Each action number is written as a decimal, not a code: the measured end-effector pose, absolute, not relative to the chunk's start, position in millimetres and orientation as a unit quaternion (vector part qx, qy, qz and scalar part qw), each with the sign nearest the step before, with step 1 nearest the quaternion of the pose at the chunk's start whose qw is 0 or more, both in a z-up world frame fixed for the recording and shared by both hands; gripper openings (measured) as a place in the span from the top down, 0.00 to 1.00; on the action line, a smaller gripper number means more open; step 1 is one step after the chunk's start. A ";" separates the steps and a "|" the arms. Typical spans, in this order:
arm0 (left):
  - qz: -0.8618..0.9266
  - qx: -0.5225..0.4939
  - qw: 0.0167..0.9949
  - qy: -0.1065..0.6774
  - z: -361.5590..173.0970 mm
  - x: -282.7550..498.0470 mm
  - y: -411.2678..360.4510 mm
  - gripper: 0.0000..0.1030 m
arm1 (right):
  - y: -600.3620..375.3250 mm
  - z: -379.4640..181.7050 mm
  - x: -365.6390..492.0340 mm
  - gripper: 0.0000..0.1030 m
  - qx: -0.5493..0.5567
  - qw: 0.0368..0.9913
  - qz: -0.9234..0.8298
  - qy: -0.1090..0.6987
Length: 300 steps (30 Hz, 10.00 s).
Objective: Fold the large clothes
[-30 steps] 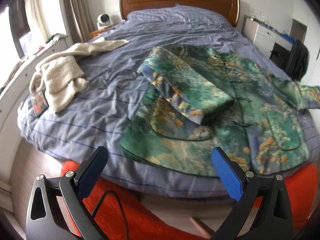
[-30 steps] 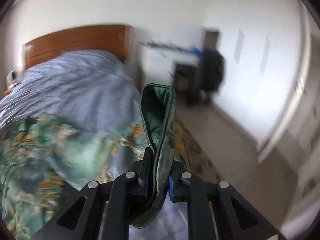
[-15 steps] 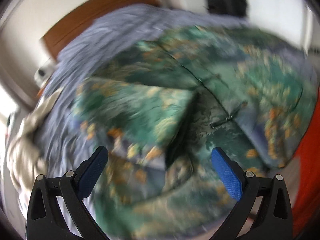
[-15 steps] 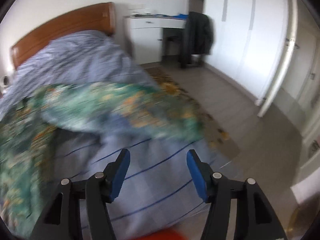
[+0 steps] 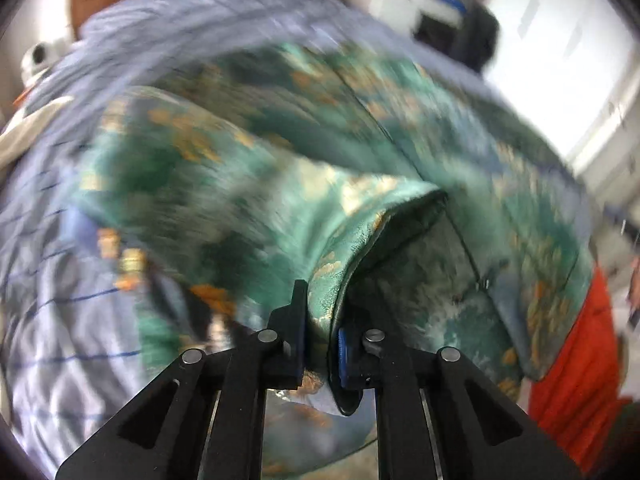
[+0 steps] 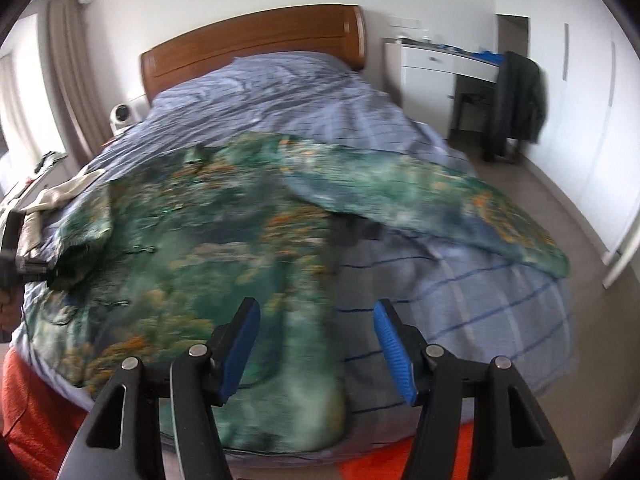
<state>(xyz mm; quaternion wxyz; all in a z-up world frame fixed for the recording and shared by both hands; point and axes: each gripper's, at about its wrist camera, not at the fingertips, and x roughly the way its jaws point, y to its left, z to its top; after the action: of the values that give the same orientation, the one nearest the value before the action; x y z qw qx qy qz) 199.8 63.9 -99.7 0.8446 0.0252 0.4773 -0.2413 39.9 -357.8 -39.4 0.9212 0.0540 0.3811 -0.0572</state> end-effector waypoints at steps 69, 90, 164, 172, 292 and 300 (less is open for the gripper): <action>-0.139 -0.052 0.919 0.367 -80.1 158.9 54.9 0.01 | -376.7 -45.5 19.1 0.44 0.079 0.917 -0.061 0.386; -0.084 0.031 0.904 0.417 -188.7 264.9 -35.3 0.00 | -340.5 -68.4 11.0 0.44 0.086 0.921 -0.047 0.377; -0.084 0.031 0.904 0.418 -189.2 265.5 -35.5 0.00 | -295.0 -43.2 16.4 0.44 0.087 0.935 -0.003 0.343; -0.084 0.031 0.904 0.418 -188.9 265.9 -35.7 0.00 | -292.1 -42.6 16.4 0.44 0.087 0.936 -0.001 0.342; -0.094 0.047 0.875 0.473 -187.3 269.9 -40.9 0.00 | -599.0 -127.3 41.6 0.44 0.474 0.816 -0.191 0.269; -0.105 -0.002 0.884 0.456 -161.6 228.0 -10.1 0.00 | -649.8 -140.5 53.7 0.58 0.537 0.786 -0.248 0.183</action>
<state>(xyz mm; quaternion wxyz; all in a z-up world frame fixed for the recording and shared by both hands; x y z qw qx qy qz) 228.0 -10.1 -161.6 0.8838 -0.0022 0.4558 -0.1054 53.7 -649.8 -140.5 0.7857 0.5365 0.1832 -0.2476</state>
